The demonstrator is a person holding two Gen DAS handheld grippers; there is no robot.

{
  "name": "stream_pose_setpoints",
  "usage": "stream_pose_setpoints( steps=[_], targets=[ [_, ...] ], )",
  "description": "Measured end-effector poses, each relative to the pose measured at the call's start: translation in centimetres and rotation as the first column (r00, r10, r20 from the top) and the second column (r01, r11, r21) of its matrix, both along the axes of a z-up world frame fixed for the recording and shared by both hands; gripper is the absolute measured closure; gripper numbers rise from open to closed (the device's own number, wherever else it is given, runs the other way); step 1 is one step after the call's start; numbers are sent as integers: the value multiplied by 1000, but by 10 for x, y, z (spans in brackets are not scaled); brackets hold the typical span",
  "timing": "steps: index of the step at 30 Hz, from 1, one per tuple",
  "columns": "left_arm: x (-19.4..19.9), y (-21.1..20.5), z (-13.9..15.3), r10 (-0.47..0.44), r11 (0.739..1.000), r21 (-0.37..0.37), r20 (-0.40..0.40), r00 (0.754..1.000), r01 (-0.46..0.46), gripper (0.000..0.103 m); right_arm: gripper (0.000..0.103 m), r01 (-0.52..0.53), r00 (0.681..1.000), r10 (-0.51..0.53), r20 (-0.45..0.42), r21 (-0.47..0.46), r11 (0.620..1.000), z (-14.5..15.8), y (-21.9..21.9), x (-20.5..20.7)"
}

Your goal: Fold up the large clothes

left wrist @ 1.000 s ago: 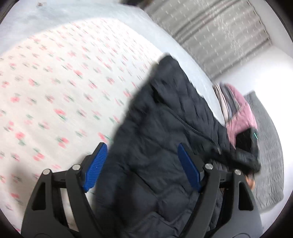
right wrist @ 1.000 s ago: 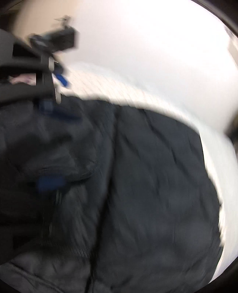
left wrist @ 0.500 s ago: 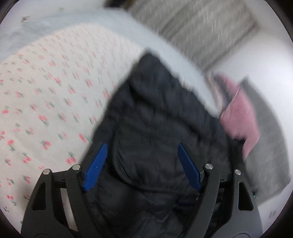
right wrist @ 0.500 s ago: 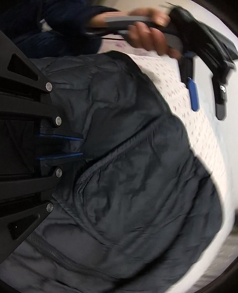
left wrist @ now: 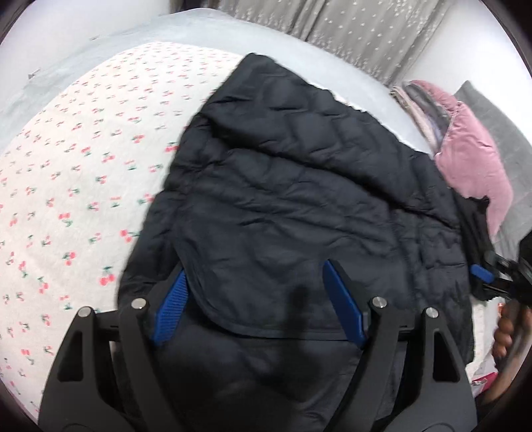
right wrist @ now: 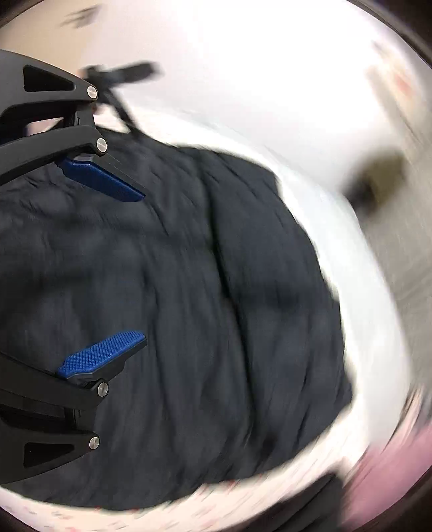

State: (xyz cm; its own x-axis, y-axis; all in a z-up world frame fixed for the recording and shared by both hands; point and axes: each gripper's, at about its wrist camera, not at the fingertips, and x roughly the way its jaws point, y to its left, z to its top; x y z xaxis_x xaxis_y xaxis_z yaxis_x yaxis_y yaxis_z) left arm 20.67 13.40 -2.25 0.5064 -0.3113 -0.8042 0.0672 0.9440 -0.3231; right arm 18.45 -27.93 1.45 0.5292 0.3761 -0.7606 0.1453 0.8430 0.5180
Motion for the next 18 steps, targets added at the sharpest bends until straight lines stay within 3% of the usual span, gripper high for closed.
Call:
stream_pose_setpoints(
  steps=[2, 4, 7, 9, 12, 14, 16, 17, 18],
  targets=[
    [-2, -7, 1, -20, 1000, -10, -3, 1000, 20, 24, 21, 76, 997, -76, -11, -9, 997, -10, -26, 7],
    [-2, -16, 0, -41, 999, -4, -9, 999, 41, 24, 21, 89, 996, -92, -22, -107, 990, -13, -42, 19],
    [-1, -20, 1, -36, 999, 34, 0, 999, 36, 24, 21, 63, 994, -82, -72, -239, 969, -23, -68, 46],
    [0, -17, 0, -13, 999, 37, 1, 1000, 13, 24, 21, 63, 995, -83, -59, -280, 958, -28, -93, 51],
    [3, -13, -3, -4, 1000, 3, -16, 1000, 4, 24, 21, 26, 999, -38, -34, -303, 953, -45, -104, 65],
    [5, -14, -6, -6, 1000, 9, -23, 1000, 6, 24, 27, -37, 999, 22, -50, -308, 951, -56, -106, 72],
    [7, -18, -7, -6, 1000, 22, -24, 1000, 6, 24, 58, -120, 992, 98, -82, -339, 933, -65, -97, 77],
    [7, -20, -7, -7, 1000, 27, -25, 1000, 8, 24, 85, -158, 987, 135, -88, -352, 923, -65, -90, 75],
    [7, -22, -7, -8, 999, 31, -23, 1000, 9, 24, 95, -191, 981, 177, -74, -342, 920, -62, -84, 70]
  ],
)
